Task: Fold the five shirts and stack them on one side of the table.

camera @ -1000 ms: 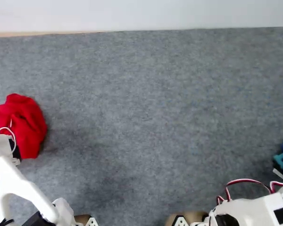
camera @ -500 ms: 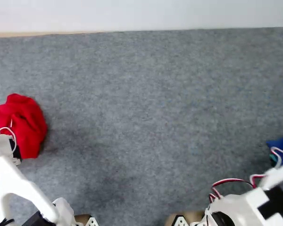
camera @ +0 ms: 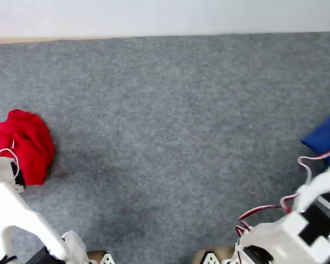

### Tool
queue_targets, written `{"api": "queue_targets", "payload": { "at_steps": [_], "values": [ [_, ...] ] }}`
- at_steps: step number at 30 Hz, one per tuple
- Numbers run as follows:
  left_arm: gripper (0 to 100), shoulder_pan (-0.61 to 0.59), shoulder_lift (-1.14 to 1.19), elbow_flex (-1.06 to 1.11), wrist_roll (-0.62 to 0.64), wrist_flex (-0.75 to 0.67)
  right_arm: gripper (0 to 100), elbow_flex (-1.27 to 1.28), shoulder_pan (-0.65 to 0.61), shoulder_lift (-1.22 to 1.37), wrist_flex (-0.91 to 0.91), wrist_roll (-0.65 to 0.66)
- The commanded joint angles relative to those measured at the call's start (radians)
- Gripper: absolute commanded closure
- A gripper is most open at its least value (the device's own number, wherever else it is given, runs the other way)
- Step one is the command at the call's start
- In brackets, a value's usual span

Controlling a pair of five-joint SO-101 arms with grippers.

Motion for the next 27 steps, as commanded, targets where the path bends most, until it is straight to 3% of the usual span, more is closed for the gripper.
{"api": "queue_targets", "payload": {
  "at_steps": [1, 10, 23, 27],
  "values": [
    [96, 0.008, -0.021, 0.019, -0.002, 0.006, 98.8, -0.061, 0.145, 0.068, -0.022, 0.011],
    [96, 0.012, -0.028, 0.073, -0.002, -0.035, 98.8, -0.068, 0.378, 0.271, -0.019, 0.071],
    [96, 0.012, -0.029, 0.071, -0.002, -0.031, 97.3, -0.064, 0.348, 0.163, -0.013, 0.075],
    [96, 0.009, -0.029, 0.071, -0.002, -0.029, 82.8, -0.063, 0.352, 0.165, 0.030, 0.055]
  ]
}}
